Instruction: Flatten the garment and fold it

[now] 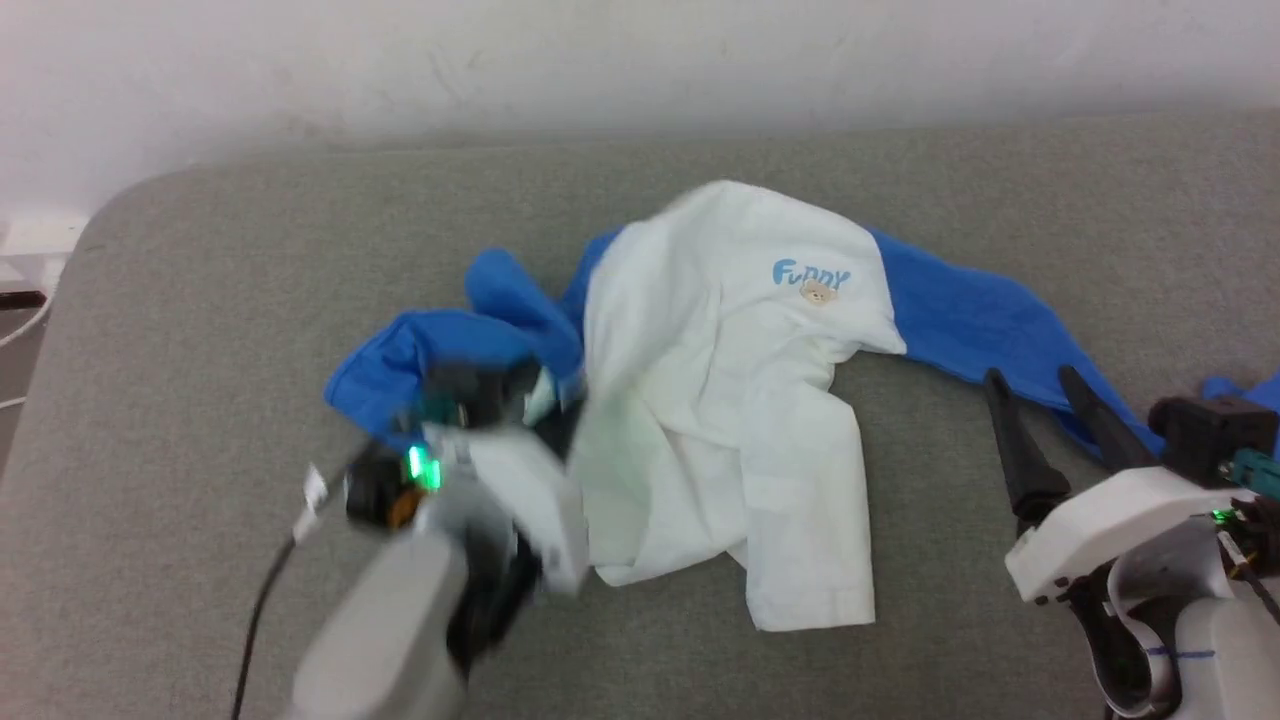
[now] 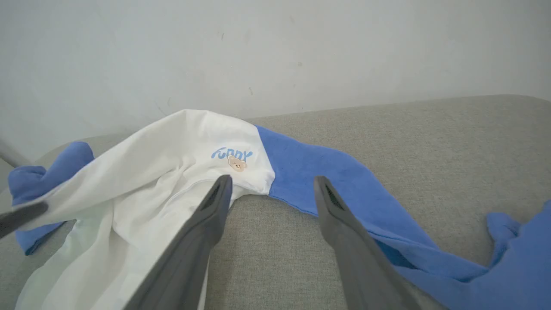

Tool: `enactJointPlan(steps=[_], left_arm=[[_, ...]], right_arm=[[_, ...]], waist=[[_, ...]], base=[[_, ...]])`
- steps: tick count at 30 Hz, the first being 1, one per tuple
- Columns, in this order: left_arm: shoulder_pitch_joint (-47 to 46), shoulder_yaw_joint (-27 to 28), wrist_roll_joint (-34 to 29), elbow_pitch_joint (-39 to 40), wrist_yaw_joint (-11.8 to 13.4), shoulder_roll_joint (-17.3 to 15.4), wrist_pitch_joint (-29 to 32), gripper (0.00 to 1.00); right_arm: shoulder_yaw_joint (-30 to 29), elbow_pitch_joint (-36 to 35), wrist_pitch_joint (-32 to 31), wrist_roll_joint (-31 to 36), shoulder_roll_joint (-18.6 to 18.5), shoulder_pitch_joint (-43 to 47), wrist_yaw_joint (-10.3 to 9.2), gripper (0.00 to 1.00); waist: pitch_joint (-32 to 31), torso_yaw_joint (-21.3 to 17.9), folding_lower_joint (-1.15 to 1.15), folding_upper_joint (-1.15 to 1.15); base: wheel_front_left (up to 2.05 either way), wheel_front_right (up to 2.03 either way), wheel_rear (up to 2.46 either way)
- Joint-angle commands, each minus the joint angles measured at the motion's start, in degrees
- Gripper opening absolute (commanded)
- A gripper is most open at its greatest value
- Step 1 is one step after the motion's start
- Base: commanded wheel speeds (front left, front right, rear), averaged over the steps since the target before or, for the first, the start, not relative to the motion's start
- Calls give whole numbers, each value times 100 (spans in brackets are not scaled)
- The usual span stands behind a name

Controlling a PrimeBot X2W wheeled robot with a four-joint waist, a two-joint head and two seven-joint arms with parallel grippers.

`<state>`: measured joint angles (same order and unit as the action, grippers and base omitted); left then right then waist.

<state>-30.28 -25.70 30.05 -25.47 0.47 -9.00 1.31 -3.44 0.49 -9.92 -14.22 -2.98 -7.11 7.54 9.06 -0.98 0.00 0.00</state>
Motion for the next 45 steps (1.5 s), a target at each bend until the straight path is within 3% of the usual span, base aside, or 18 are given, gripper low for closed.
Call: enactJointPlan(steps=[1,5,7,11,12,13,17,20,25,27,31,40,41,42,44,45], left_arm=[[855,-209,159,368,-41,-267,636,0],[1997,-346,440,1209,172,-689,1602,0],[2210,-326,533,1397,244,-762,1769,0],[2682,-208,596,1868,683,-995,2147,3],[2743,-158,586,1919,810,-1010,2160,64],[2790,-122,542,1954,930,-1039,2159,100],[2882,222,477,2176,1304,-942,1599,100],[2863,598,587,2393,1293,-673,674,100],[2632,954,157,2405,1230,-523,-1080,100],[2512,1079,-32,2365,1265,-437,-1473,100],[2325,1258,-465,2445,1270,-247,-1622,100],[2086,1654,-1209,2435,838,189,-1630,100],[2089,1682,-1255,2408,794,229,-1630,100],[2093,1707,-1301,2380,755,261,-1630,100],[2101,1769,-1369,2329,687,322,-1630,100],[2107,1801,-1389,2297,657,350,-1630,100]], right_arm=[[-87,-124,-57,-44,10,142,-5,100],[-221,-301,-222,-16,10,278,-5,100],[-238,-329,-275,-20,10,303,-5,100],[-293,-374,-484,-7,10,392,-5,100],[-307,-362,-542,10,10,417,-5,100],[-323,-342,-604,27,10,441,-5,100],[-464,-307,-719,170,10,476,-5,100],[-503,-295,-693,482,10,407,-5,100],[-372,-4,-722,1020,10,73,-5,100],[-357,236,-740,1192,10,-146,-5,100],[-319,855,-924,1422,8,-624,-5,100],[-331,2030,-2226,1637,-14,-1303,-5,100],[-326,2092,-2419,1621,-20,-1303,-5,95],[-307,2124,-2594,1592,-26,-1295,-5,51],[-269,2094,-2784,1523,-63,-1266,-5,0],[-246,2079,-2866,1480,-94,-1231,-5,0]], waist=[[-31,119,0,0],[-28,298,0,0],[-26,328,0,0],[-36,437,0,0],[-48,451,0,0],[-59,457,0,0],[-105,462,0,0],[-101,461,0,0],[34,463,0,0],[119,482,0,0],[320,541,0,0],[646,664,0,0],[649,664,0,0],[651,664,0,0],[645,649,0,0],[635,634,0,0]], base=[[0,0,0],[0,0,0],[0,0,0],[0,0,0],[0,0,0],[0,0,0],[0,0,0],[0,0,0],[0,0,0],[0,0,0],[0,0,0],[0,0,0],[0,0,0],[0,0,0],[0,0,0],[0,0,0]])
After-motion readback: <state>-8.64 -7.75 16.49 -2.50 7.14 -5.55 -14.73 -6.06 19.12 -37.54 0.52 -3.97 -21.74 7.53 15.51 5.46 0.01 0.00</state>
